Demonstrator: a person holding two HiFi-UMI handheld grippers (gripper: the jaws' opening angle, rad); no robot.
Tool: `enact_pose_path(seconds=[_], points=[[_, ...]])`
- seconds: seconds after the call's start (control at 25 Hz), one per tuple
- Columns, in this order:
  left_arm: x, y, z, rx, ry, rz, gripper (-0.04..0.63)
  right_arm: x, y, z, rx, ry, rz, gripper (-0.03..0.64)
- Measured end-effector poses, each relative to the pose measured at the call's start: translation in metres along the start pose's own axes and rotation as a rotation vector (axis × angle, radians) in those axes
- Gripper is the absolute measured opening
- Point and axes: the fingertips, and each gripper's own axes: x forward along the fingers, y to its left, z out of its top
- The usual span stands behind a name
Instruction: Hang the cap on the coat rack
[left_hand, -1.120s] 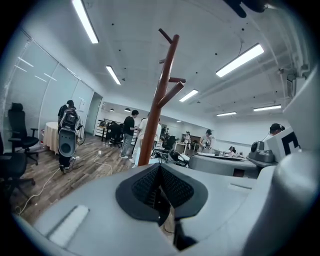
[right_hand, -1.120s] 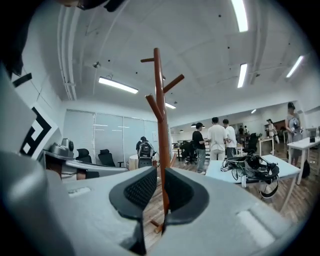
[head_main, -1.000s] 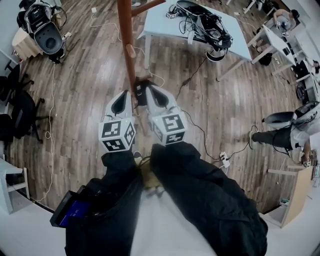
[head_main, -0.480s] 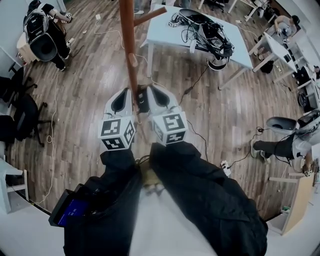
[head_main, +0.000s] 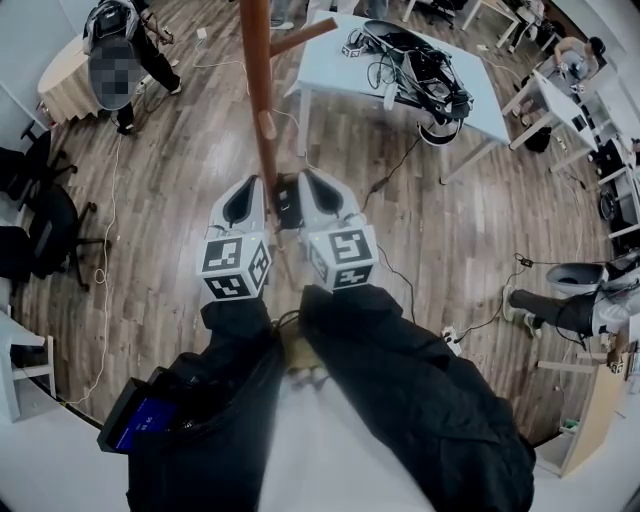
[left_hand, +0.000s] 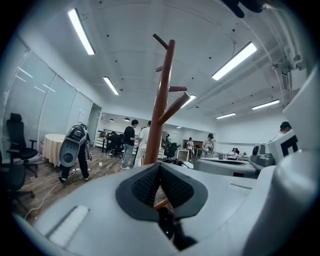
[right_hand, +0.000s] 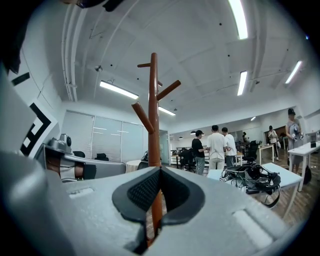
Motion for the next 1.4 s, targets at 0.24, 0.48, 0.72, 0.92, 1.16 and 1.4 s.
enact_pose_path(seconds=[0.24, 0.48, 0.72, 0.92, 1.16, 1.4], points=[[0.000, 0.004, -0.003, 0.004, 0.008, 0.010, 0.003, -0.001, 0.000, -0.002, 0.005, -0.001, -0.011, -0.004], [-0.002, 0.006, -0.008, 0.003, 0.019, 0.011, 0.003, -0.003, 0.000, -0.006, 0.007, 0.003, -0.019, -0.005], [-0.003, 0.006, -0.010, 0.004, 0.025, 0.009, 0.003, -0.004, 0.003, -0.009, 0.005, 0.007, -0.021, -0.005], [-0.003, 0.005, -0.013, 0.002, 0.032, 0.006, 0.003, -0.005, 0.004, -0.010, -0.002, 0.003, -0.022, -0.005], [-0.006, 0.008, -0.018, -0.004, 0.030, 0.005, 0.003, -0.006, 0.007, -0.013, -0.015, 0.002, -0.025, -0.005], [-0.005, 0.004, -0.018, -0.009, 0.031, -0.007, 0.003, -0.008, 0.008, -0.011, -0.012, 0.007, -0.027, -0.008]])
